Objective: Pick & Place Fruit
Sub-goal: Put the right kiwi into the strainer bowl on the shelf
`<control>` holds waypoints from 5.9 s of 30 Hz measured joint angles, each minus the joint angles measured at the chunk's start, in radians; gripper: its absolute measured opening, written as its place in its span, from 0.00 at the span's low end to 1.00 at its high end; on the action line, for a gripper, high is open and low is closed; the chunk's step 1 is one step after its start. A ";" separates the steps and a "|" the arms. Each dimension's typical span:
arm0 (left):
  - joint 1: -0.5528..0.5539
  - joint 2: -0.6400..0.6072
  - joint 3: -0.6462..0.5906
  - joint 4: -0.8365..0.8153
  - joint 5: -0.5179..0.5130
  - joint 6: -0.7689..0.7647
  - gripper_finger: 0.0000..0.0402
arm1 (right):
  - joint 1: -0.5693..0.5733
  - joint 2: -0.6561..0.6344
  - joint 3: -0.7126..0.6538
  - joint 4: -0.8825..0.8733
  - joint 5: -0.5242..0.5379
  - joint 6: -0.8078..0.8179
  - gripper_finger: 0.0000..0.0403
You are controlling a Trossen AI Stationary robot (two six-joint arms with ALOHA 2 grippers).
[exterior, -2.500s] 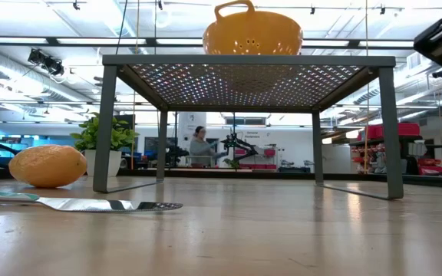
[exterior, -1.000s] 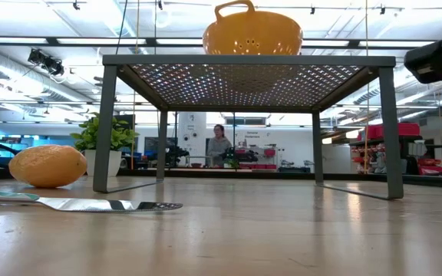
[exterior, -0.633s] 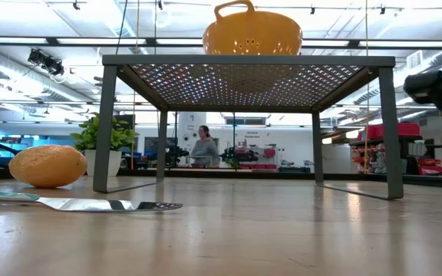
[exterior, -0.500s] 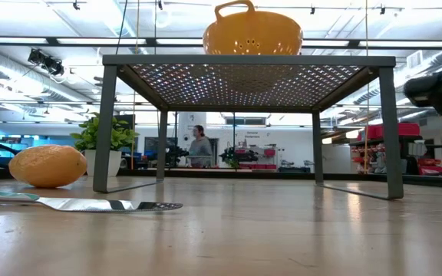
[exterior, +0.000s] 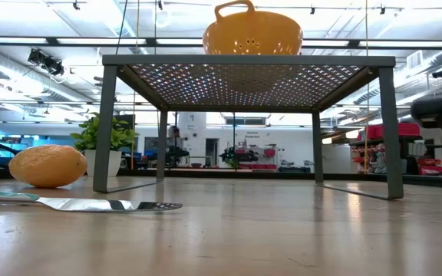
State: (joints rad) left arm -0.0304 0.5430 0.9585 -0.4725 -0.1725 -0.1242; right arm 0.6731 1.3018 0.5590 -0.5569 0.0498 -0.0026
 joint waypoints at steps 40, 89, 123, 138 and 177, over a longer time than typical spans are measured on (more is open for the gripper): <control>0.000 0.000 0.000 0.000 -0.018 0.006 0.01 | 0.000 0.000 0.000 0.046 -0.029 0.022 0.66; 0.000 0.000 0.000 -0.002 -0.018 0.031 0.00 | 0.003 0.000 0.138 0.052 0.045 0.071 0.65; 0.000 0.000 0.000 -0.008 -0.007 0.035 0.00 | 0.052 -0.001 0.444 -0.162 0.167 0.178 0.65; 0.000 0.000 0.000 -0.008 -0.007 0.031 0.00 | 0.041 -0.001 0.566 -0.165 0.185 0.192 0.65; 0.000 0.000 0.000 -0.008 -0.007 0.007 0.00 | -0.294 -0.127 0.790 -0.157 0.261 0.046 0.65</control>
State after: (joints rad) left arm -0.0306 0.5427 0.9585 -0.4800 -0.1799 -0.1173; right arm 0.3796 1.1745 1.3491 -0.7139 0.3111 0.0434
